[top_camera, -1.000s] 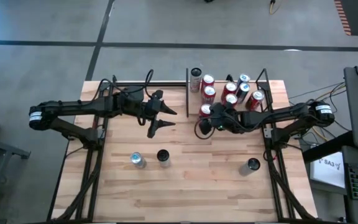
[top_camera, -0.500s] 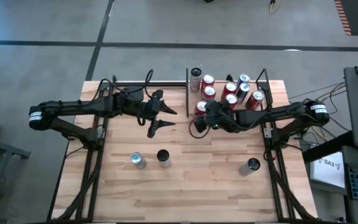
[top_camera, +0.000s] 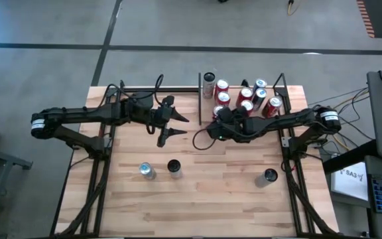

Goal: Place canned beverage on shelf
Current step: Put the orange soda can on the shelf aligned with the other orange soda cans

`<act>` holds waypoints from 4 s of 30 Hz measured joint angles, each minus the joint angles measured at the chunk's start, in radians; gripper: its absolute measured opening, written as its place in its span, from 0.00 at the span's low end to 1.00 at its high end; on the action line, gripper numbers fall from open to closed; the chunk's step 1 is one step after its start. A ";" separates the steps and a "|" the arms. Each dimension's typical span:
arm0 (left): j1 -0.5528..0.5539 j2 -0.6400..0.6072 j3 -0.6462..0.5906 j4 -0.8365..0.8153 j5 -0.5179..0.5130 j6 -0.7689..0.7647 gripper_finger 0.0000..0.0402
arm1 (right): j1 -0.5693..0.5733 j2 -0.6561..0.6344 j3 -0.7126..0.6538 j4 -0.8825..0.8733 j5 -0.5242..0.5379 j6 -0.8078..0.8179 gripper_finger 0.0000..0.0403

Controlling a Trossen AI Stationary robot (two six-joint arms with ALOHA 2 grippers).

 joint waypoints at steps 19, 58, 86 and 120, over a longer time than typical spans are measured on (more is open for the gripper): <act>0.000 0.000 0.000 0.000 0.001 0.000 0.47 | 0.000 -0.002 -0.098 0.007 0.073 0.127 0.72; 0.000 0.000 0.000 0.007 0.001 -0.004 0.47 | -0.003 -0.001 -0.115 0.054 0.104 0.132 0.76; 0.000 0.000 0.000 0.014 0.001 -0.005 0.47 | -0.019 -0.001 -0.155 0.133 0.110 0.088 0.83; 0.000 0.000 0.000 0.015 0.001 -0.005 0.47 | -0.064 -0.001 -0.155 0.147 0.103 0.052 0.86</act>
